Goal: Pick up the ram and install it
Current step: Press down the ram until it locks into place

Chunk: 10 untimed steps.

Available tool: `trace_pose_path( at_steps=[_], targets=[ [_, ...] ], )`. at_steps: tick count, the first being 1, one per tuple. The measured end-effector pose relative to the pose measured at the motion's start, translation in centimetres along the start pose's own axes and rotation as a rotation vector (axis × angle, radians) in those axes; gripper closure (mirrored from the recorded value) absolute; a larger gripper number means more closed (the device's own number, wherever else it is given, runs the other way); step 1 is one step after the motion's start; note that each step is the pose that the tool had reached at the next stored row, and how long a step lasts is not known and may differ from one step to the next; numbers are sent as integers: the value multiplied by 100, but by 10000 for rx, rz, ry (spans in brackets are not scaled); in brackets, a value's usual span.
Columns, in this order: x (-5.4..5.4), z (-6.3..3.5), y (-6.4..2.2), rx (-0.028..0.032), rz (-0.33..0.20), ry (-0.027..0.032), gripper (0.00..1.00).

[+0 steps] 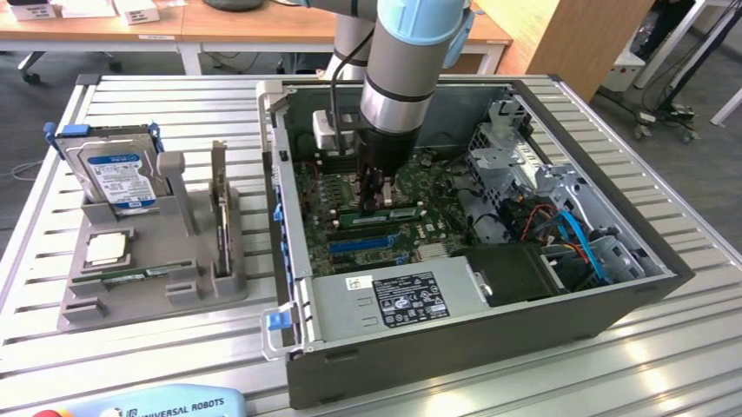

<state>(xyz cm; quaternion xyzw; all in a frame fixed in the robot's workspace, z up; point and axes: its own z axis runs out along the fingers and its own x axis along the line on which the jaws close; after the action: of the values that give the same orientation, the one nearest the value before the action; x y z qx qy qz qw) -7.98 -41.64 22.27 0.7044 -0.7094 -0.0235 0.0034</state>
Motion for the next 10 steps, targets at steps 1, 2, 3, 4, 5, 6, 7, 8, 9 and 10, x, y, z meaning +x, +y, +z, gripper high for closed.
trace_pose_path(
  at_steps=[1, 2, 3, 4, 5, 6, 7, 8, 9, 10],
  targets=[
    [0, 0, 0, -1, 0, 0, 90],
    [0, 0, 0, 0, 0, 0, 90],
    [0, 0, 0, -1, 0, -1, 90],
    [0, 0, 0, -1, 0, 0, 90],
    [0, 1, 0, -1, 0, 1, 90],
    [0, 3, 0, -1, 0, 0, 90],
    [0, 3, 0, -1, 0, 0, 90],
    [0, 3, 0, -1, 0, 0, 90],
    [0, 3, 0, -1, 0, 0, 90],
    [0, 3, 0, -1, 0, -1, 90]
  ],
)
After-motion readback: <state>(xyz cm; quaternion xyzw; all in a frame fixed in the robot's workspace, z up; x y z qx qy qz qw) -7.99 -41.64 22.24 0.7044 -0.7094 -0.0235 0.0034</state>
